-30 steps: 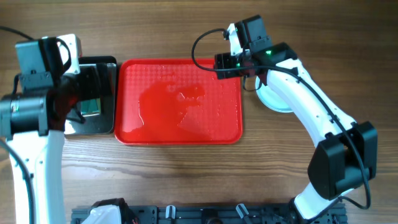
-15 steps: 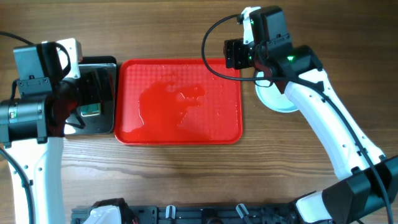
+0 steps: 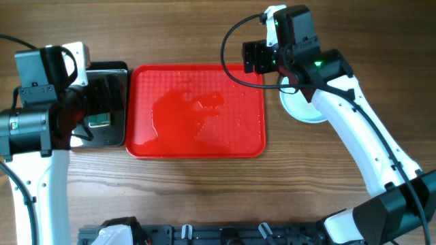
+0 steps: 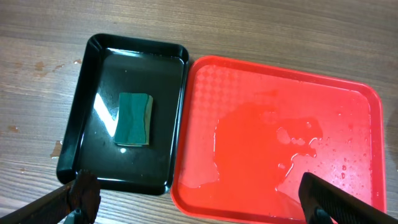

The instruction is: Clean dirty plates on tray and stack at the side

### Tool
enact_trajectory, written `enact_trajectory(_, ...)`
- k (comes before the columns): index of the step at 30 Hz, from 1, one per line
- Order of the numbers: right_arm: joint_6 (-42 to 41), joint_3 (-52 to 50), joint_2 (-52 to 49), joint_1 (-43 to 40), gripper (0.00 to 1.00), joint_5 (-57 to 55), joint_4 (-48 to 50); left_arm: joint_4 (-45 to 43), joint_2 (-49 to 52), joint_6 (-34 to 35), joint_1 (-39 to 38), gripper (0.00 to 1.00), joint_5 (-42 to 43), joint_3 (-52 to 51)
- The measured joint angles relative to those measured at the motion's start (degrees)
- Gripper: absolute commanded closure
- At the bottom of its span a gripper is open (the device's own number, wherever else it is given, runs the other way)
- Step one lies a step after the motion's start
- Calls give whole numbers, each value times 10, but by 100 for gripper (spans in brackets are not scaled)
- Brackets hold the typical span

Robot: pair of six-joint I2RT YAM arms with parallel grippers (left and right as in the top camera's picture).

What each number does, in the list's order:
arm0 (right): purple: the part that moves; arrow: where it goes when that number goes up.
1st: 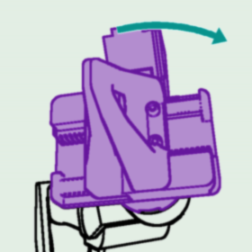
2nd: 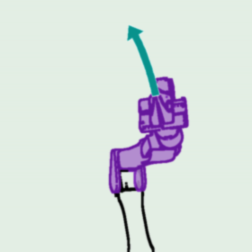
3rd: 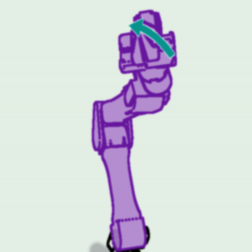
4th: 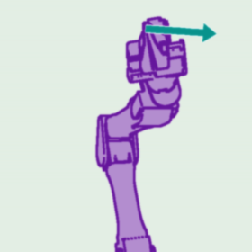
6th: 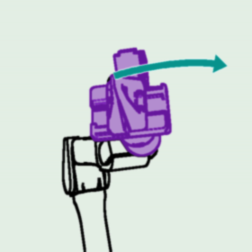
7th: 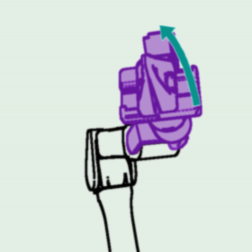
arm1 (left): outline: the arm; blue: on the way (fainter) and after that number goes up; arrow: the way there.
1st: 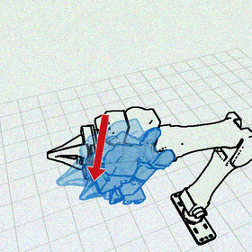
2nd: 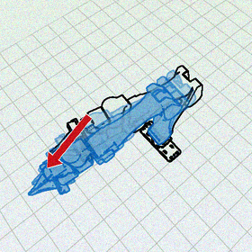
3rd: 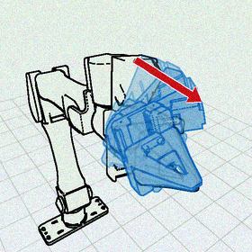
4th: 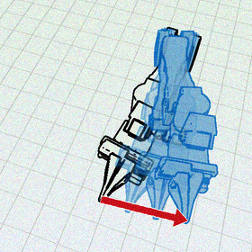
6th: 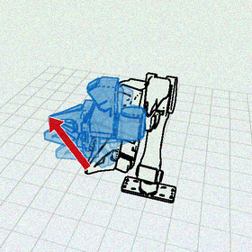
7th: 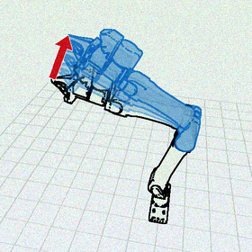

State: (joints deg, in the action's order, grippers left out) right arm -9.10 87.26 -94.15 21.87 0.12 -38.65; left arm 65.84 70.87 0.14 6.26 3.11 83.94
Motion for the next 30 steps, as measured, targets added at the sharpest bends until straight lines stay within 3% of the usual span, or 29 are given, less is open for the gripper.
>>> enact_trajectory(16, 0, 0, 0, 0, 1, -2, 0, 0, 0, 0, 0, 0, 0, 0)
enact_trajectory(30, 76, -14, 40, -12, 0, -81, 9, 0, 0, 0, 0, 0, 0, 0)
